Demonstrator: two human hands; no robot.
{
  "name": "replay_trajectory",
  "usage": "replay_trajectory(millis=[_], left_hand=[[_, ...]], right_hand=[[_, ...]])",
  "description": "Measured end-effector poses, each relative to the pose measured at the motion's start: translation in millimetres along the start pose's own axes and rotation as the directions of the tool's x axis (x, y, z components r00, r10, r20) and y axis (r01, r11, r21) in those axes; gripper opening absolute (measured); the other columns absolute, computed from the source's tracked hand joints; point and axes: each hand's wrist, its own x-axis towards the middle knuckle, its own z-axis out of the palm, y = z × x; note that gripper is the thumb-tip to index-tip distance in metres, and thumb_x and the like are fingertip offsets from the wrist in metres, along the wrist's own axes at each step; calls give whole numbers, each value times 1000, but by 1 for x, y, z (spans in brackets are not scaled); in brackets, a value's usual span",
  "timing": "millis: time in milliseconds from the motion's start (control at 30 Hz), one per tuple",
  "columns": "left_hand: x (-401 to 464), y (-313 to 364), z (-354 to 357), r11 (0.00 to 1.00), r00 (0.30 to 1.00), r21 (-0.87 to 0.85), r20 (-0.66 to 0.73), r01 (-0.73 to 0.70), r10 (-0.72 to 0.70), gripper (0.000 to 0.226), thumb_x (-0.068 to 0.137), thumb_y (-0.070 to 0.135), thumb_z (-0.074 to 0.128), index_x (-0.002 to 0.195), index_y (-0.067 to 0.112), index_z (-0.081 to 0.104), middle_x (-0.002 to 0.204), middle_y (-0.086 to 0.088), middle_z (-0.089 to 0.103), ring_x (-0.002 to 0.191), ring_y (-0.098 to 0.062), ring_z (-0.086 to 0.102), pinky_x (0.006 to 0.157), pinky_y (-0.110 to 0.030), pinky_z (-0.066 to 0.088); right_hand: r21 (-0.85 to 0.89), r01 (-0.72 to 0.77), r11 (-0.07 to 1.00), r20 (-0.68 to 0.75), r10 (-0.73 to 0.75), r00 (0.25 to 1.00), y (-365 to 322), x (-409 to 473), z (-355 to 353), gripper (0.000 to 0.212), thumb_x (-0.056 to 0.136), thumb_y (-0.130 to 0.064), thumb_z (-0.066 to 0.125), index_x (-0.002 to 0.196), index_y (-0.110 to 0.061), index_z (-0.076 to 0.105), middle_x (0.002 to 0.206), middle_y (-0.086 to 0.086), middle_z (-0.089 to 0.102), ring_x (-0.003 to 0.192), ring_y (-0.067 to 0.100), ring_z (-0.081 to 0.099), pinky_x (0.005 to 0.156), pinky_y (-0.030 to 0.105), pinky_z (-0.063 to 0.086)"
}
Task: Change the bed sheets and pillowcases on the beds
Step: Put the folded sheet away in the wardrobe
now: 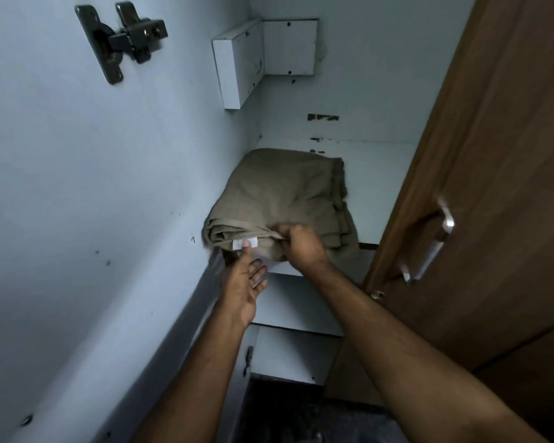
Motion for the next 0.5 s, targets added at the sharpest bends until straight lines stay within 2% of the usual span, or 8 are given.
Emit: replay_trajectory(millis=[67,133,200,233,300,333,400,500], left_hand=[[-13,1,-1,986,998,-164,63,36,-26,84,84,67,57,139,4,55,136,-27,59,125,-40,58,104,-49,47],[-27,0,-3,969,997,-247,77,24,-5,71,89,62,58,128,2,61,122,-24,69,105,-35,70,87,-47,59],[-39,-10,-8,948,997,-310,59,68,-52,61,95,56,57,119,0,62,114,-26,70,92,-34,72,70,-43,62],[-41,-20,-13,943,996,-321,37,91,-83,68,92,60,60,121,-1,61,114,-27,69,94,-35,72,72,-46,62],[-64,-38,-21,965,998,-259,-47,27,-40,89,74,74,71,125,1,63,117,-18,72,102,-33,72,88,-49,59],[-83,-42,-26,977,993,-201,-104,-67,47,89,68,74,76,124,6,64,121,-8,72,107,-26,71,96,-45,56],[-125,-41,-26,936,923,-29,-178,-351,340,50,86,51,75,123,20,60,132,8,61,121,-12,61,110,-33,45],[-182,-50,-31,785,830,283,82,-551,552,40,99,20,64,136,10,54,141,-5,56,134,-20,52,115,-25,36]], right_hand=[[37,37,999,24,-38,999,0,-36,4,32,88,-11,61,116,-20,73,108,10,75,101,22,69,84,28,52],[125,66,990,65,-75,995,-3,-79,8,17,95,-16,62,100,-23,76,84,-1,75,78,8,67,70,23,45],[169,83,982,134,-107,985,-9,-122,8,28,101,-21,58,76,-33,65,64,-18,63,62,-5,56,64,20,38],[180,82,980,176,-114,978,-11,-138,8,33,103,-22,54,72,-34,59,62,-26,60,62,-8,55,63,18,37],[247,36,968,175,-81,981,-14,-169,7,25,105,-31,50,88,-26,69,76,-31,66,74,-9,62,70,24,46],[289,12,957,126,-50,991,-16,-184,6,29,104,-37,49,104,-20,72,90,-22,73,86,-2,67,77,31,52],[393,-10,919,-10,15,1000,-22,-205,0,38,104,-42,46,124,-18,67,115,-4,72,106,7,67,94,34,53],[601,-44,798,-173,183,968,-52,-241,-22,51,102,-50,41,147,-26,46,142,-6,54,128,5,51,106,26,41]])
